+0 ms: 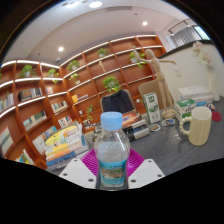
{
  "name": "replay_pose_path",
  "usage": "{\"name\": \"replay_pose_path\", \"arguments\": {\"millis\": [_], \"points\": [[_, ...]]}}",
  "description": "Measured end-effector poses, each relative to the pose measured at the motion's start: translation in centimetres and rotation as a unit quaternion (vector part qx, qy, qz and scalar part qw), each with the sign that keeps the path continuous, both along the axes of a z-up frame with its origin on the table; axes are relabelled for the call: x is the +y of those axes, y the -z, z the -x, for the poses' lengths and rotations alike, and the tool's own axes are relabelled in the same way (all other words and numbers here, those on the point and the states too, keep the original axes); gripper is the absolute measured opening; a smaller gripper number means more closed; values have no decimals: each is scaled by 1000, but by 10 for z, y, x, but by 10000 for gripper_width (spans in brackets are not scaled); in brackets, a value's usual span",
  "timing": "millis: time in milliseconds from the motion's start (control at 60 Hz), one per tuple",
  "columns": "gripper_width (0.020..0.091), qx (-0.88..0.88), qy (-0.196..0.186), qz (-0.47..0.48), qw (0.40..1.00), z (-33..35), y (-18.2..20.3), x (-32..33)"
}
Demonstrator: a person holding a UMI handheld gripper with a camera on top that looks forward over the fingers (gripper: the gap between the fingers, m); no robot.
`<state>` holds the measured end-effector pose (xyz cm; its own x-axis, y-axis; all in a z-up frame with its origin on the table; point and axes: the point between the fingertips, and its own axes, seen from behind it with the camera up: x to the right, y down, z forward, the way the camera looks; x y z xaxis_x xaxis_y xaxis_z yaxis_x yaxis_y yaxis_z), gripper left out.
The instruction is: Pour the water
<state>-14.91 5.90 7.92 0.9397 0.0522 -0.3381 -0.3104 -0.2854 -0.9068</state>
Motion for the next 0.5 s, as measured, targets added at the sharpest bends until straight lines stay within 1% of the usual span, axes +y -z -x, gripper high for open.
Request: {"name": "replay_pose_path", "arguments": {"millis": [100,217,233,367,383,400,500], "points": [[312,121,22,-5,992,-29,-16,2],[311,269,51,-19,962,-66,-36,5],[312,290,56,-18,955,-70,-44,1],[310,445,78,-55,891,-108,-70,15],[310,464,81,-54,880,-109,-80,6],[310,479,83,-59,872,-116,-77,15],[313,566,97,-68,816,-137,-91,15]]}}
